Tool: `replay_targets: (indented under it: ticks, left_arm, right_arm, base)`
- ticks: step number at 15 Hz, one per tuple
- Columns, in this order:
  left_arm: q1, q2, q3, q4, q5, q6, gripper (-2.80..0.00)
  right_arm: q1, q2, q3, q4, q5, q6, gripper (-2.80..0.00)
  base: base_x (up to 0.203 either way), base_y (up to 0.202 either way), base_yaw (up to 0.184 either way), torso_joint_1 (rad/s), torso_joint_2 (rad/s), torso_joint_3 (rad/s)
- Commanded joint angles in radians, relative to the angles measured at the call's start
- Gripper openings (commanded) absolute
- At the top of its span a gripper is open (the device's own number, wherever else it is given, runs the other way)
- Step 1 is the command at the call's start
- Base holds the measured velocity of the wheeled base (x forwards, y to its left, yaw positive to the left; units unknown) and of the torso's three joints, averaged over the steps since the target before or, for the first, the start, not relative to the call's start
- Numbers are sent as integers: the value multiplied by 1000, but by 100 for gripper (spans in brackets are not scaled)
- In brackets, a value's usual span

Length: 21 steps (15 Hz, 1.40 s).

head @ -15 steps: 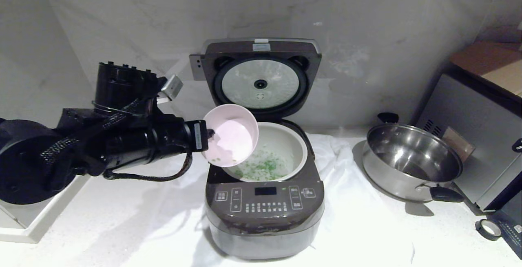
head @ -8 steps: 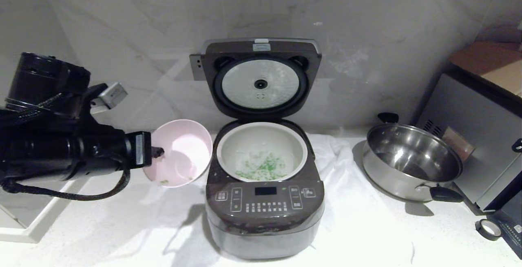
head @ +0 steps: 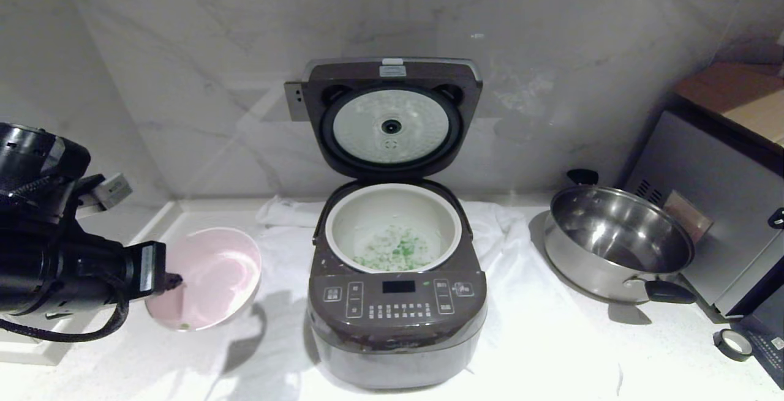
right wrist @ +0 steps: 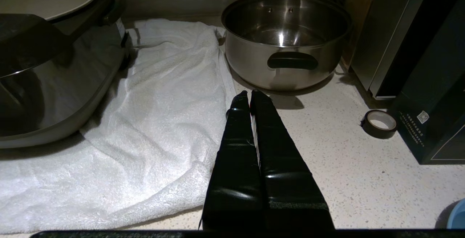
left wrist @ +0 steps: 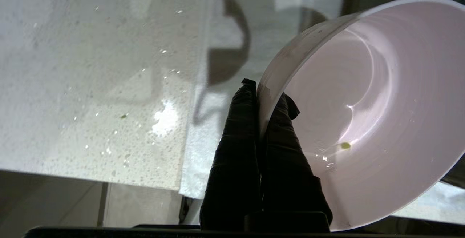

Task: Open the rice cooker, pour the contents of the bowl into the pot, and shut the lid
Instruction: Place the bowl on the table

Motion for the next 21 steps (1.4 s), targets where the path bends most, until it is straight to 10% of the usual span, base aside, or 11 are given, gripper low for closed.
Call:
replay_targets:
  ticks: [1, 7, 21]
  left_arm:
    - [79, 51, 47, 1, -2, -3, -280]
    - [374, 231, 68, -105, -127, 0, -280]
    - [788, 503, 296, -465, -122, -17, -280]
  right_arm:
    - [0, 2, 2, 0, 0, 0, -280]
    - [0, 1, 2, 0, 0, 0, -280]
    - [0, 0, 2, 0, 0, -2, -280]
  base:
    - [0, 0, 0, 0, 0, 0]
    - [0, 0, 0, 0, 0, 0]
    - [0, 0, 0, 0, 0, 0]
